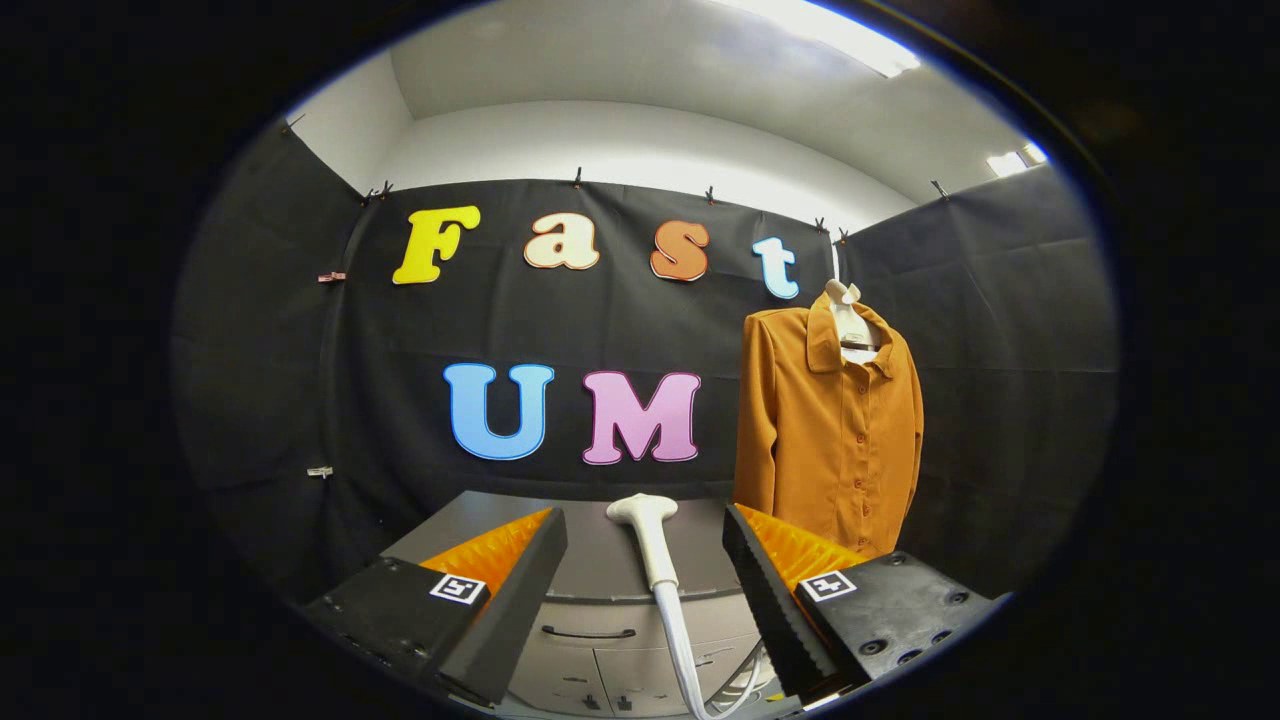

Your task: Iron the clothes twice with a garment steamer, once on the left side and once on the right side.

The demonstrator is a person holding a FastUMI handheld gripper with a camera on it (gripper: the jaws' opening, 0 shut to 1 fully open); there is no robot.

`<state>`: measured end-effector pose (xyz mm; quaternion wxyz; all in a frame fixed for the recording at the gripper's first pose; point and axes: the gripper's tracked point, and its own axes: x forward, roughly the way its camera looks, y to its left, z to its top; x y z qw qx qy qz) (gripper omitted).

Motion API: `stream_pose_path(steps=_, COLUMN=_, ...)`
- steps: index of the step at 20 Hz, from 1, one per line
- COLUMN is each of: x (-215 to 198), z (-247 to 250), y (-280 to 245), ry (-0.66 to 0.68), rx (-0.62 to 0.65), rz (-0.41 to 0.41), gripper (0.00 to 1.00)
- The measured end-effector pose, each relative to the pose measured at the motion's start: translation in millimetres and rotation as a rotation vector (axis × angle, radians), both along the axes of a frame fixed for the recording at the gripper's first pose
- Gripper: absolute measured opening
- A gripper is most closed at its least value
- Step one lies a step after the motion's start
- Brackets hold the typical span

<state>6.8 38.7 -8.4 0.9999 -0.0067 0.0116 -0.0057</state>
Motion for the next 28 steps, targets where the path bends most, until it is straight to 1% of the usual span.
stream_pose_path(steps=5, x=4.9, z=-13.3, y=6.2, ry=0.027, rx=0.011, rz=-0.014, gripper=0.98)
stream_pose_path(steps=9, x=25.6, z=-27.2, y=4.3, ry=0.064, rx=0.020, rz=-0.014, gripper=0.98)
stream_pose_path(steps=12, x=53.5, z=-41.9, y=-2.5, ry=0.109, rx=0.032, rz=-0.010, gripper=0.98)
stream_pose_path(steps=17, x=114.1, z=-62.1, y=-13.7, ry=0.161, rx=0.039, rz=0.015, gripper=0.98)
stream_pose_path(steps=20, x=149.5, z=-82.7, y=-17.1, ry=0.221, rx=0.019, rz=0.038, gripper=0.98)
stream_pose_path(steps=22, x=168.8, z=-95.4, y=-15.9, ry=0.265, rx=-0.008, rz=0.058, gripper=0.98)
stream_pose_path(steps=28, x=212.1, z=-126.6, y=-15.6, ry=0.364, rx=-0.011, rz=0.097, gripper=0.98)
